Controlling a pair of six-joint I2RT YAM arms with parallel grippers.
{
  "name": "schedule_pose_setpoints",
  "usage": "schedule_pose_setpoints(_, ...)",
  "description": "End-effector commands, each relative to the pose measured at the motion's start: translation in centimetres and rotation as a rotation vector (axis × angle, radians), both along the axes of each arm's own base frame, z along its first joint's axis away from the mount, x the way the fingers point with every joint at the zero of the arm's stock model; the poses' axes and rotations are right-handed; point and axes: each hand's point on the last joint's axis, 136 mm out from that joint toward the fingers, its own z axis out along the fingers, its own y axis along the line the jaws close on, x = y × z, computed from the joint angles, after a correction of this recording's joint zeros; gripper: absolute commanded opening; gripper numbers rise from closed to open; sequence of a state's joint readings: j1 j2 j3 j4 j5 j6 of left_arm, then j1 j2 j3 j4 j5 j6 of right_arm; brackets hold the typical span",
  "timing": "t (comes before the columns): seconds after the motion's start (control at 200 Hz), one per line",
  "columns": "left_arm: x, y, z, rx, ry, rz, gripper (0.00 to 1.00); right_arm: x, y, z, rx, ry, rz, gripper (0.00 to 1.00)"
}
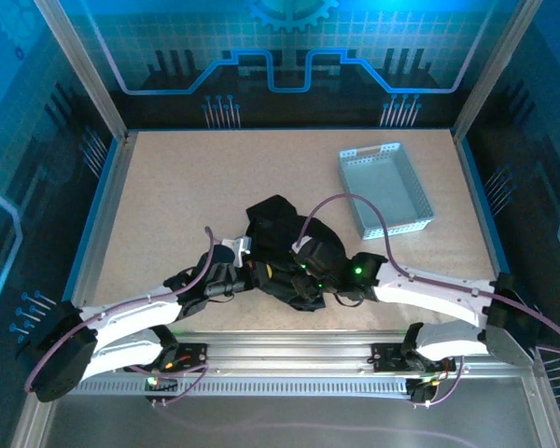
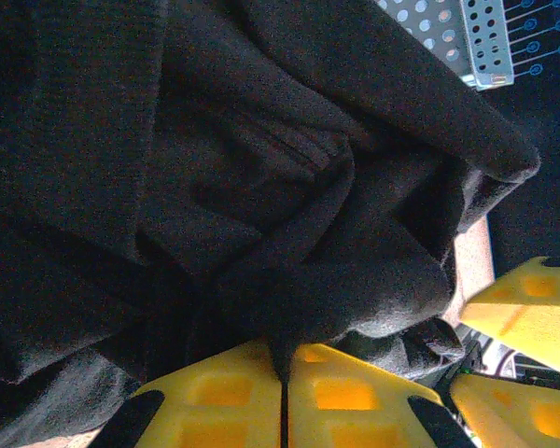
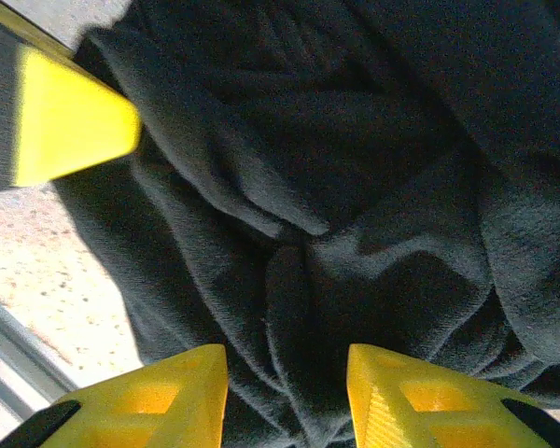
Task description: Fold the inside-out t-shirt
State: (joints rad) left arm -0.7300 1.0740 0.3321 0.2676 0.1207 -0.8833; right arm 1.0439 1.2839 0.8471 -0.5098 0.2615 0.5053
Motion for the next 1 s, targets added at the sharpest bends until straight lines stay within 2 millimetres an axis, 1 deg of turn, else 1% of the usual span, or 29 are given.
schedule_pose_setpoints(0.0,0.4,-0.5,1.7,-0.012,-0.054,-0.014,0.10,0.8,0.0,0.0,-0.004,0.008,-0.039,0.39)
schedule_pose_setpoints(0.105,0.4,-0.7,1.8,-0.020,-0.058,-0.024,0.10,1.0,0.3,-0.5,-0.005,0.018,-0.045,0.37)
schedule_pose_setpoints(0.13,0.3,-0.7,1.8,-0.021,-0.058,-0.027,0.10,1.5,0.9,0.4,0.016,0.007,-0.050,0.37)
schedule_pose_setpoints(0.195,0.3,-0.8,1.9,-0.025,-0.061,-0.028,0.10,1.8,0.9,0.3,0.021,0.005,-0.061,0.35)
schedule_pose_setpoints(0.285,0.2,-0.9,1.9,-0.025,-0.061,-0.032,0.10,2.1,1.1,0.3,0.042,0.014,-0.071,0.35)
schedule_pose_setpoints(0.35,0.2,-0.9,1.8,-0.021,-0.061,-0.033,0.10,2.4,1.1,0.2,0.061,0.029,-0.089,0.35)
schedule_pose_setpoints(0.405,0.2,-0.9,1.7,-0.020,-0.058,-0.032,0.10,2.4,1.1,-0.1,0.076,0.051,-0.094,0.33)
schedule_pose_setpoints(0.475,0.1,-0.9,1.8,-0.023,-0.060,-0.032,0.10,2.4,1.0,-0.5,0.058,0.059,-0.096,0.32)
schedule_pose_setpoints(0.545,0.2,-0.9,1.9,-0.023,-0.062,-0.032,0.10,2.2,1.0,-0.9,0.050,0.071,-0.082,0.34)
schedule_pose_setpoints(0.645,0.2,-0.9,1.9,-0.020,-0.063,-0.032,0.10,1.8,1.7,-0.5,0.080,0.075,-0.056,0.38)
schedule_pose_setpoints(0.72,0.2,-0.8,1.7,-0.018,-0.060,-0.029,0.10,1.7,1.3,-0.9,0.056,0.077,-0.068,0.38)
schedule_pose_setpoints(0.79,0.2,-0.8,1.7,-0.017,-0.060,-0.028,0.10,2.0,0.4,-1.6,0.007,0.075,-0.096,0.34)
schedule_pose_setpoints(0.88,0.2,-0.8,1.8,-0.019,-0.063,-0.030,0.10,2.1,0.0,-2.0,-0.024,0.070,-0.107,0.27)
schedule_pose_setpoints(0.935,0.2,-0.8,1.8,-0.020,-0.062,-0.029,0.10,2.2,0.0,-1.9,-0.027,0.062,-0.105,0.22)
schedule_pose_setpoints(0.995,0.1,-0.7,1.8,-0.018,-0.063,-0.028,0.11,2.3,-0.1,-1.5,-0.028,0.050,-0.104,0.15)
